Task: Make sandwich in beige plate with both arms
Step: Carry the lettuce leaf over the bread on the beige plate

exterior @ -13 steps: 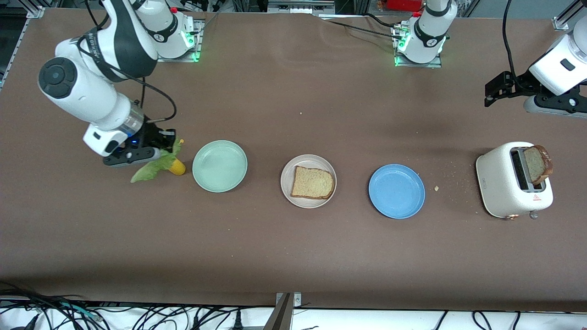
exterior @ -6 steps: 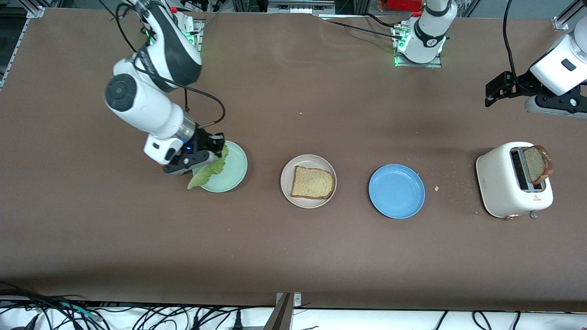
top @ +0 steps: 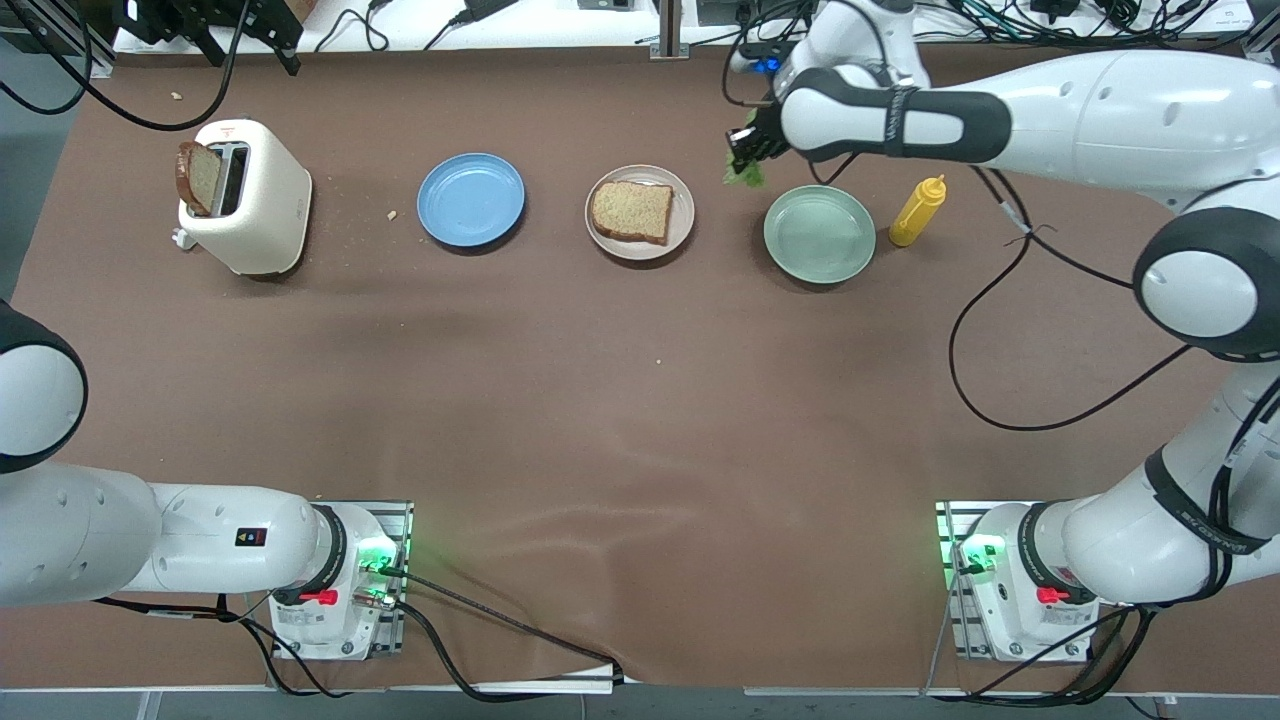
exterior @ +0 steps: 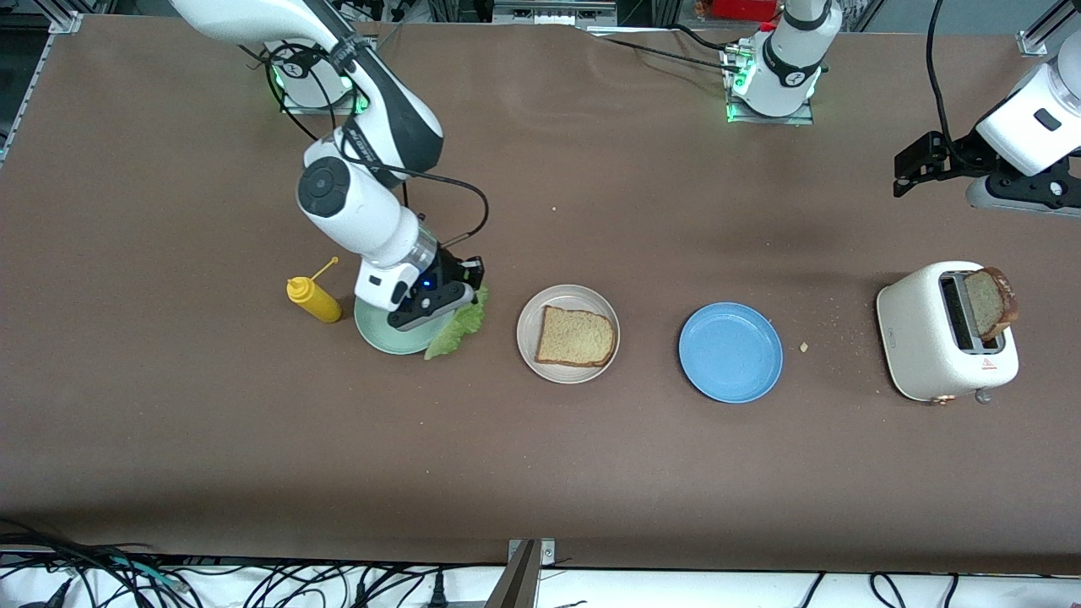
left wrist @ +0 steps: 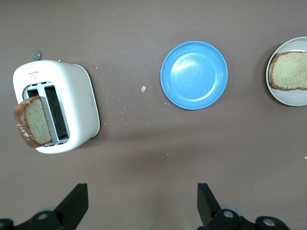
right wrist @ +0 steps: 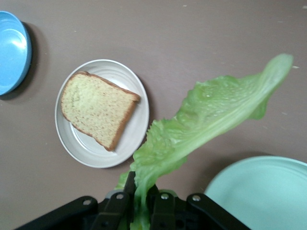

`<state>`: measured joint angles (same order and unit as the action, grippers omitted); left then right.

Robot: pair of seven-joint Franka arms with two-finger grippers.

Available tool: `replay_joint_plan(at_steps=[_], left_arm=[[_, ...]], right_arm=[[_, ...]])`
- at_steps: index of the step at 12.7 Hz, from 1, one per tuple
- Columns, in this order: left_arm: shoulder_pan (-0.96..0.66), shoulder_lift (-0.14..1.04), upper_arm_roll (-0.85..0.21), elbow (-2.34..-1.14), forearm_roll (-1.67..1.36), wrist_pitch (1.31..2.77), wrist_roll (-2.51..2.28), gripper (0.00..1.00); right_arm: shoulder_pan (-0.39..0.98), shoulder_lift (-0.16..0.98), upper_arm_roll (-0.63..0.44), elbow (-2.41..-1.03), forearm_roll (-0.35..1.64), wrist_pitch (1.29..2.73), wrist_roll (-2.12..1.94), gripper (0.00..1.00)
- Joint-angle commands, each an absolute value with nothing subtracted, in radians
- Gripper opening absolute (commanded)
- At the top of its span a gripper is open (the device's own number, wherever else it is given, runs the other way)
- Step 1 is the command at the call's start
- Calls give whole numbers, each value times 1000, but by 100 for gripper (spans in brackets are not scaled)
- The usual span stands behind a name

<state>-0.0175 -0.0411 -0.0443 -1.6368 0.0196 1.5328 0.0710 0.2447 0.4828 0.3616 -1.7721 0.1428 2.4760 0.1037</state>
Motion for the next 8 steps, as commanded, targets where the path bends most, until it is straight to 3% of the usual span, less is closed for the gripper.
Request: replay_joint_plan(at_steps=[1, 8], left_arm=[[-8, -48, -44, -1641, 15, 1528, 95, 100], [-5, -48, -44, -1641, 15, 1528, 95, 100]], right_arm=[[294, 575, 357, -1697, 156, 2545, 104, 0], [422, 787, 353, -1562, 153, 2824, 104, 0]])
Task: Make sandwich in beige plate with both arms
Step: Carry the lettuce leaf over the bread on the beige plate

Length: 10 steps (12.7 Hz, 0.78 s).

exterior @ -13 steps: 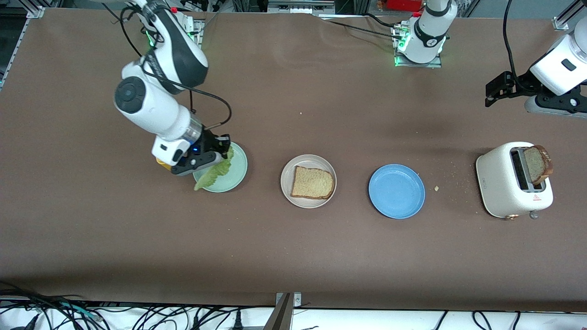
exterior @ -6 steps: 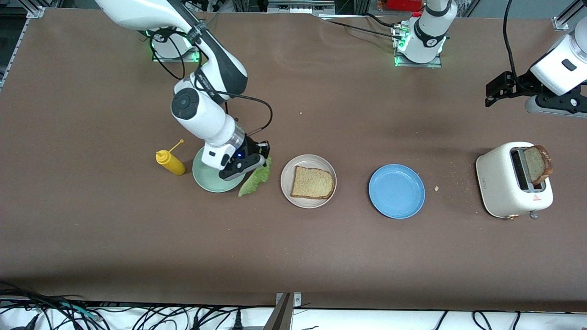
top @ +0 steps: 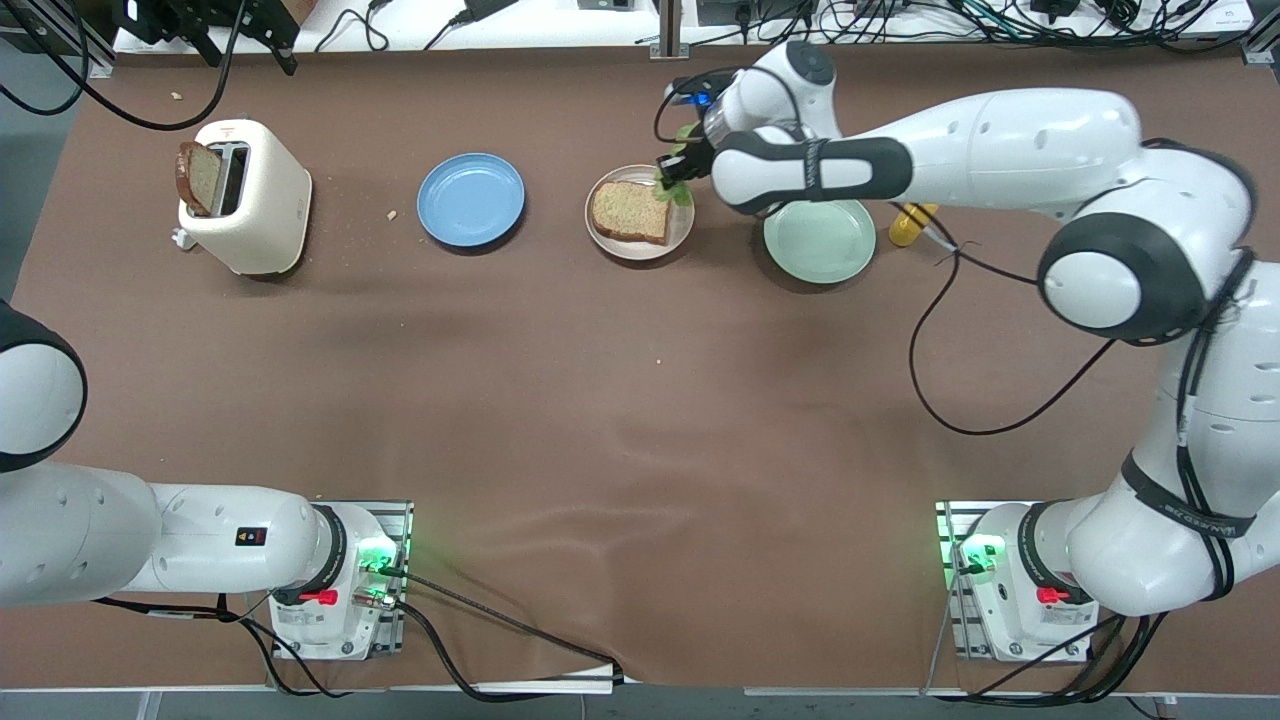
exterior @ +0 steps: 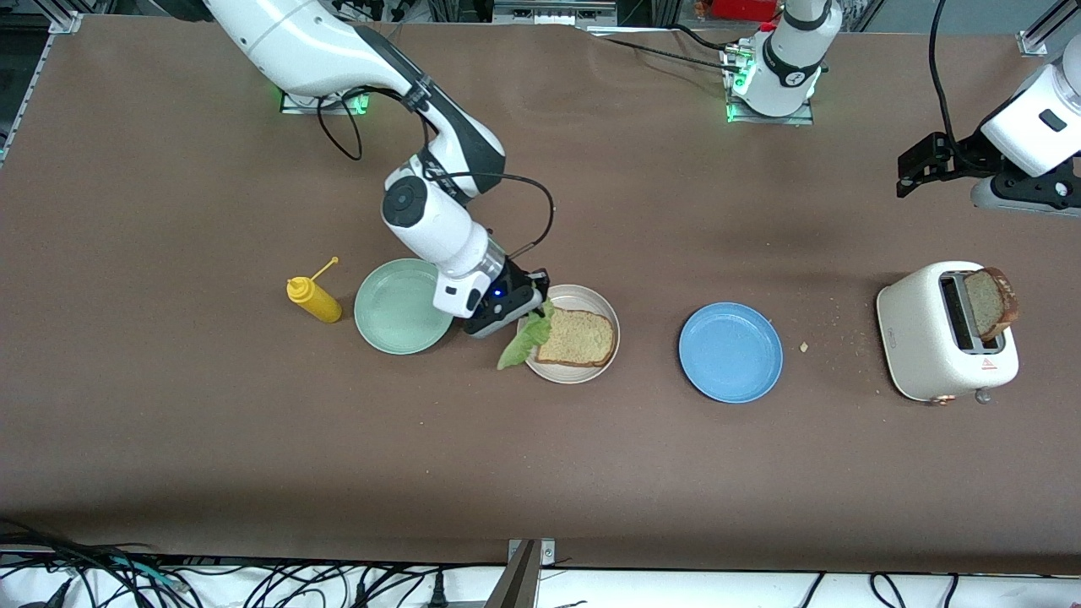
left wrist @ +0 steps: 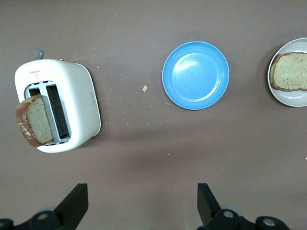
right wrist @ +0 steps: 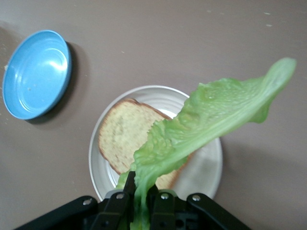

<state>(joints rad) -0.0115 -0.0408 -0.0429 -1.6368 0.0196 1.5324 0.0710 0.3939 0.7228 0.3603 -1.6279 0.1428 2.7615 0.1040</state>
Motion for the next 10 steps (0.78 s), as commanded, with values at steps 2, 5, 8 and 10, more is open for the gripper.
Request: replay_joint_plan(at_steps=[2, 5, 8, 10], left_arm=[[-5, -48, -44, -1641, 15, 1526, 97, 100], [-5, -48, -44, -1641, 15, 1523, 97, 100], [-5, -48, -44, -1641, 15, 1522, 97, 100], [-5, -48, -44, -1641, 15, 1522, 98, 100]], right_arm=[[443, 819, 354, -1557, 155, 2897, 104, 0], [451, 830, 354, -1557, 155, 2913, 104, 4], [456, 833, 354, -1557, 156, 2913, 116, 5], [474, 841, 353, -1557, 153, 2918, 152, 9]])
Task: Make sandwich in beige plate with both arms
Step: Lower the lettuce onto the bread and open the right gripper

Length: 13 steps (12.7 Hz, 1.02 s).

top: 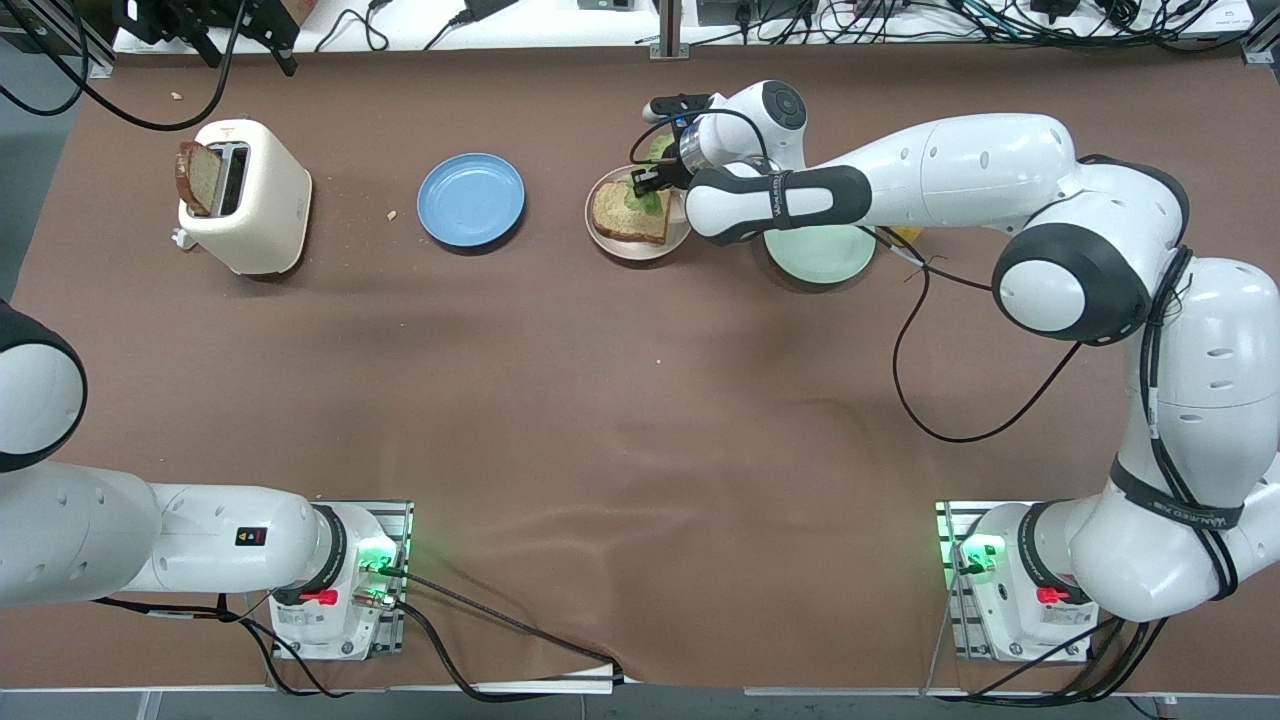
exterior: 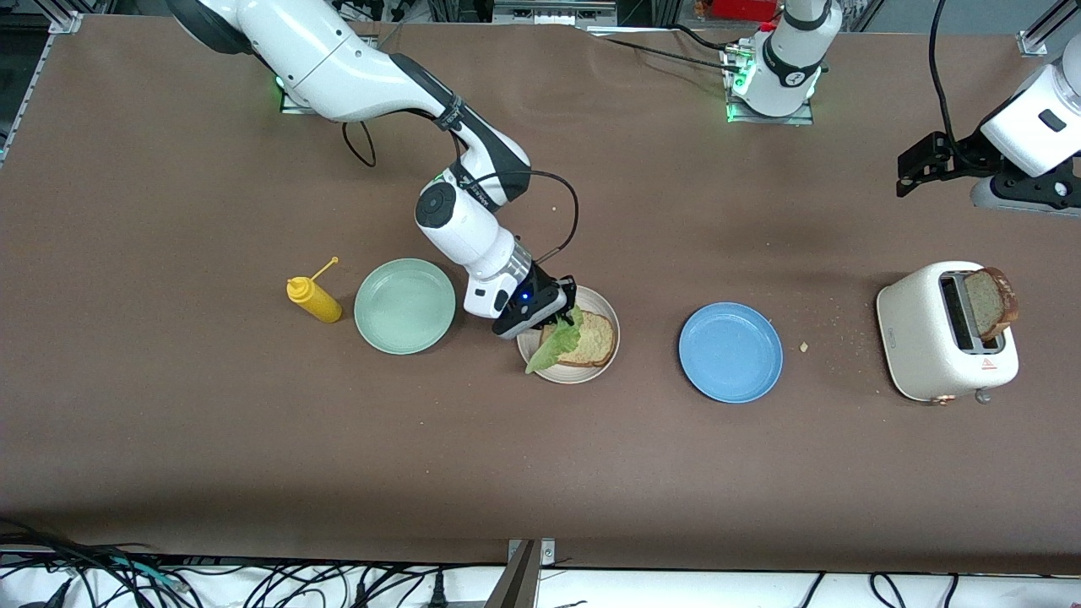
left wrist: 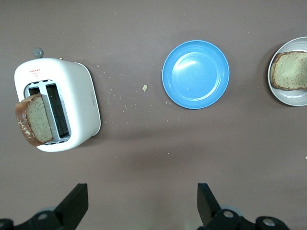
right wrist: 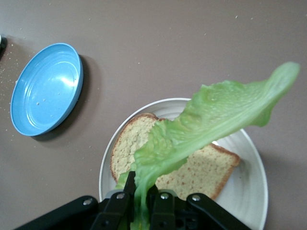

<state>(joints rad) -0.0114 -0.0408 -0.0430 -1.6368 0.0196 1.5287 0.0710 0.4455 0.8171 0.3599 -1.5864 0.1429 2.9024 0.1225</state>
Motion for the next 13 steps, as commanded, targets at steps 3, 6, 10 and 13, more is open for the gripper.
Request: replay_joint_plan(at_steps=[3, 6, 10, 13], left_arm=[[-5, -48, -44, -1641, 15, 1522, 98, 100], [-5, -48, -44, -1641, 15, 1522, 98, 100], [-5, -48, -44, -1641, 15, 1522, 98, 100], [-5, -48, -44, -1641, 15, 1522, 97, 100]], right_arm=[[485, 848, 353, -1557, 153, 2919, 152, 30], [486, 851, 353, -1557, 147, 2919, 152, 59], [486, 851, 348, -1557, 140, 2919, 133, 79], [485, 851, 348, -1557, 140, 2919, 133, 83]])
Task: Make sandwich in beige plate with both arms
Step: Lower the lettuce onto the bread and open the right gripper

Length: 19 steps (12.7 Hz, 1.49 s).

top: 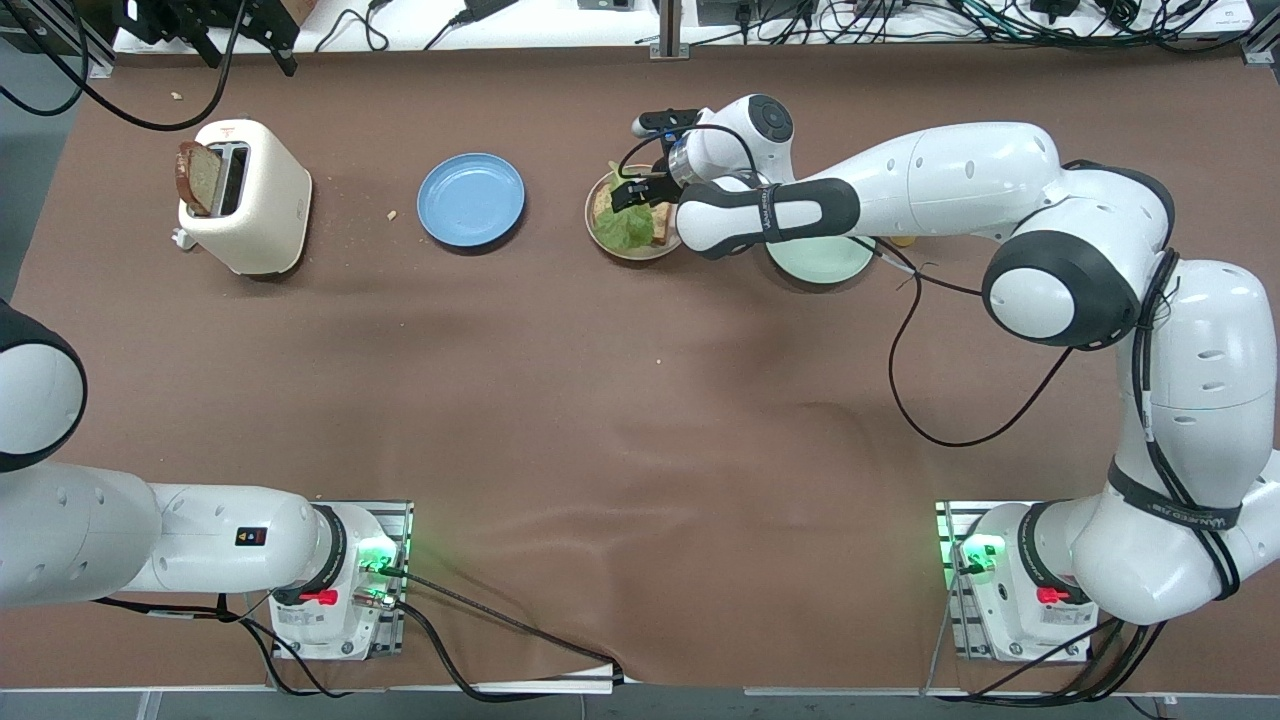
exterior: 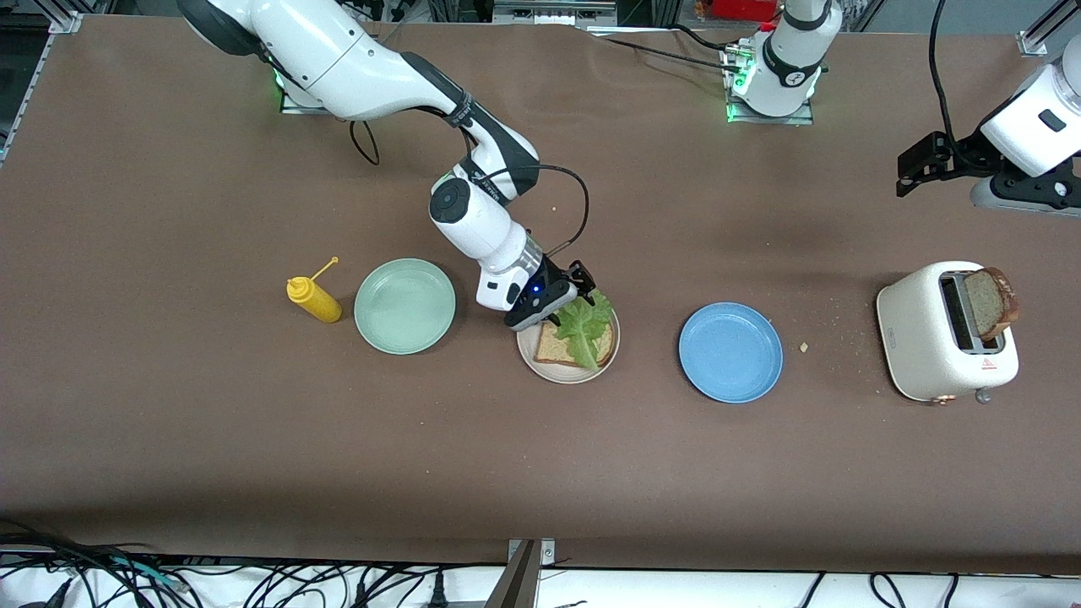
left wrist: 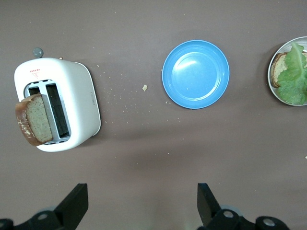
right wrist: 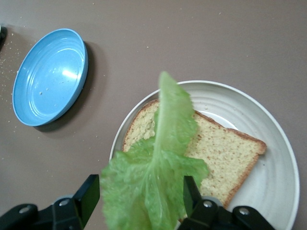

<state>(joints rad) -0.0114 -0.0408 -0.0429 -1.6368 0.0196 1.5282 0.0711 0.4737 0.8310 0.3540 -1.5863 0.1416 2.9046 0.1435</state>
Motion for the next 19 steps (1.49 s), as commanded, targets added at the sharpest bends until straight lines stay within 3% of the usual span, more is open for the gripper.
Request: replay_joint_plan(at_steps=[1, 3, 6, 11, 15, 19], left_arm=[[-5, -48, -44, -1641, 15, 1522, 95, 100], [-9, -46, -48, -1641, 18, 1497, 89, 100], [11, -23, -29, -1640, 25, 1489, 95, 100], [99, 32, -23, -1626, 17, 1496, 97, 100], [237, 191, -25, -1516, 15, 1500, 98, 100], [287, 271, -25, -1523, 41, 1620, 122, 100]], right_arm=[[485, 851, 342, -1557, 140, 2919, 132, 83], [485, 850, 341, -1557, 140, 2919, 133, 84], [483, 850, 341, -1559, 140, 2919, 126, 99], [453, 813, 341, -1563, 138, 2883, 123, 100], [394, 723, 341, -1592, 137, 2685, 123, 100], [298, 589, 341, -1698, 137, 2504, 127, 100]])
